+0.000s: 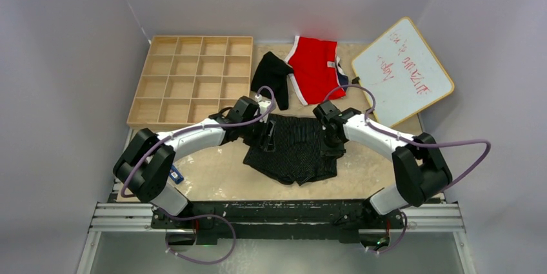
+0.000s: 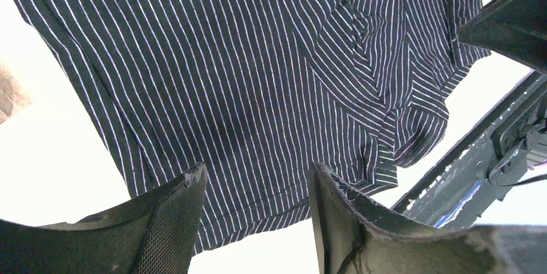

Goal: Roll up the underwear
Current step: Flatten out the underwear at the center of the board.

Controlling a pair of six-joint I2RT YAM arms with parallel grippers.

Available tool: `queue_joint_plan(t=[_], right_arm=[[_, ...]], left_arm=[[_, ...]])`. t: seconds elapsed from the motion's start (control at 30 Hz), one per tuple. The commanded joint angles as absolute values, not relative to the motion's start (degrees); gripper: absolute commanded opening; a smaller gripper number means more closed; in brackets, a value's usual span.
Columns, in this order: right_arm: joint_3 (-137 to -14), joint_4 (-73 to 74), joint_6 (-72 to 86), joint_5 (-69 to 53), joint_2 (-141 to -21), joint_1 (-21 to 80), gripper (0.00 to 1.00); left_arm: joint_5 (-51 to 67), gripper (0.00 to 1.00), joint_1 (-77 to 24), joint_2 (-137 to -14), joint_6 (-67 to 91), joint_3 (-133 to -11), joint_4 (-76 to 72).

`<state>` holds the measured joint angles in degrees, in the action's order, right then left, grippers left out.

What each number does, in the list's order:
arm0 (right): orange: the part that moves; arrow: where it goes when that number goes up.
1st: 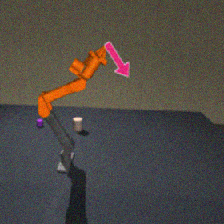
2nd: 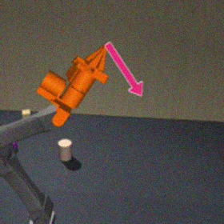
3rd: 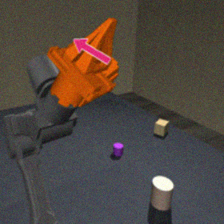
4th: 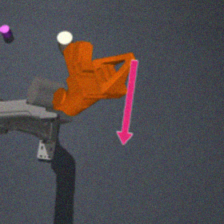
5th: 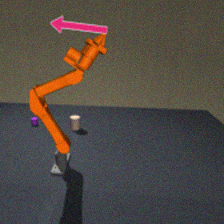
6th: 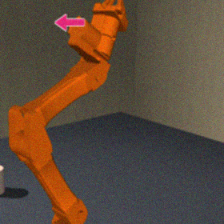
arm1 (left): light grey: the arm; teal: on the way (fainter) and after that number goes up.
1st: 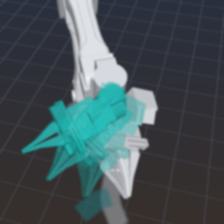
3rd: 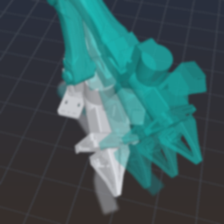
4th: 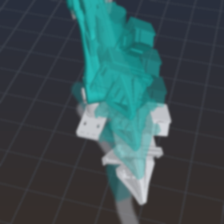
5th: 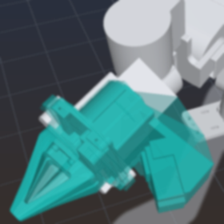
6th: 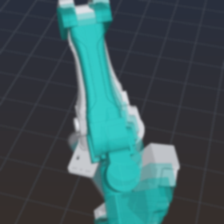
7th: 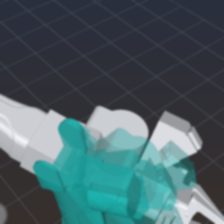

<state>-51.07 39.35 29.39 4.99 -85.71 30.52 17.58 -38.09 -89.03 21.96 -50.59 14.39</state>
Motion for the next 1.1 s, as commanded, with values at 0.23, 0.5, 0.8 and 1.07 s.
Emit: queue_joint_plan(t=[0.23, 0.5, 0.8, 1.07], right_arm=[[-52.32, 42.43, 31.31, 8.16, -90.50, 33.41, 0.28], [-53.50, 44.67, 32.90, 11.14, -91.30, 33.95, 0.10], [-53.70, 49.63, 36.32, 14.88, -88.45, 33.75, 0.03], [-46.49, 43.64, 42.26, 11.48, -80.29, 23.79, 0.03]], left_arm=[[16.11, 0.52, -38.58, -89.49, 21.45, -49.02, 12.70], [14.46, 0.48, -38.58, -90.45, 21.27, -47.03, 13.16], [8.63, 0.42, -38.59, -92.31, 21.88, -45.90, 15.47], [6.54, 0.36, -38.59, -93.16, 22.57, -44.33, 17.30]])
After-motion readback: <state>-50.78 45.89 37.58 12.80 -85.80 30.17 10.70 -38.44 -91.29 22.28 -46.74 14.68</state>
